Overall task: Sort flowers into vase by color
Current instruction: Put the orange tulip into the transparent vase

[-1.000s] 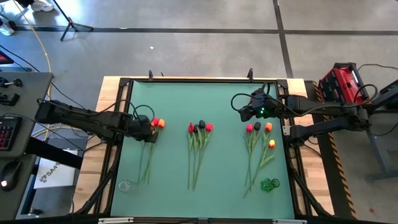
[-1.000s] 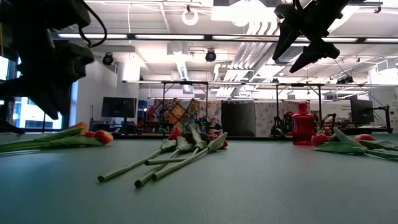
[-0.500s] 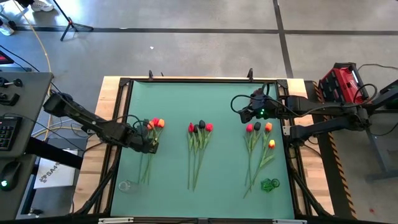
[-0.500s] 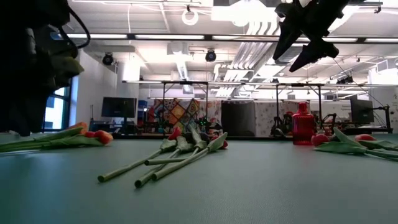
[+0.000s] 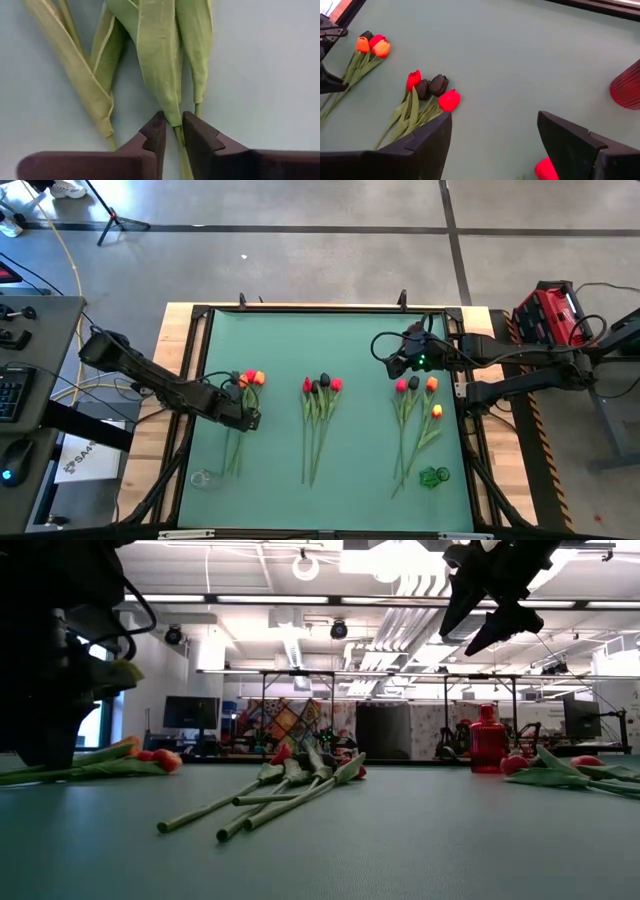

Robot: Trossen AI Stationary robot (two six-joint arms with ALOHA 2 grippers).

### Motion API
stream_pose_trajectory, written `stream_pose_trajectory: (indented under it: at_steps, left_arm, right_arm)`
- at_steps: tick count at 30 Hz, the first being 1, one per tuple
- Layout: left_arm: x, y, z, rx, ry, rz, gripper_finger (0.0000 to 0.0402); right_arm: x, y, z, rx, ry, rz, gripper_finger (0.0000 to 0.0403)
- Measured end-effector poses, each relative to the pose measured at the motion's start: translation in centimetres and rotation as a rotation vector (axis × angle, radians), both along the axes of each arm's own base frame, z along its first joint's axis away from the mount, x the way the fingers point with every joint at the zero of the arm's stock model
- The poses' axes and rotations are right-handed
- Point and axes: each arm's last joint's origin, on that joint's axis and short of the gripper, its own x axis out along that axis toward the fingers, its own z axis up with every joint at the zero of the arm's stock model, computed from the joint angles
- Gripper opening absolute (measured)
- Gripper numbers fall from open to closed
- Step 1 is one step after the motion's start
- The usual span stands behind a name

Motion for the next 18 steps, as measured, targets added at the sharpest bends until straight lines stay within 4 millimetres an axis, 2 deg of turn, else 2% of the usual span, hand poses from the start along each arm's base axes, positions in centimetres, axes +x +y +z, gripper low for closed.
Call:
stream_pose_trajectory:
  at_steps: [5,12,18]
  left_arm:
    - [0.0,0.0,0.8,-0.013,-0.064,0.004,0.0005]
    - [-0.4,0.3,1.9,0.012,-0.133,0.01,0.0003]
    - [-0.4,0.7,3.1,0.09,-0.258,-0.011,0.0001]
  right_arm:
    - [0.0,0.0,0.0,0.003,0.004,0.019,0.0281]
    - [0.0,0.0,0.0,0.003,0.004,0.02,0.0281]
    - [0.3,0.1,0.2,0.005,-0.034,0.028,0.0281]
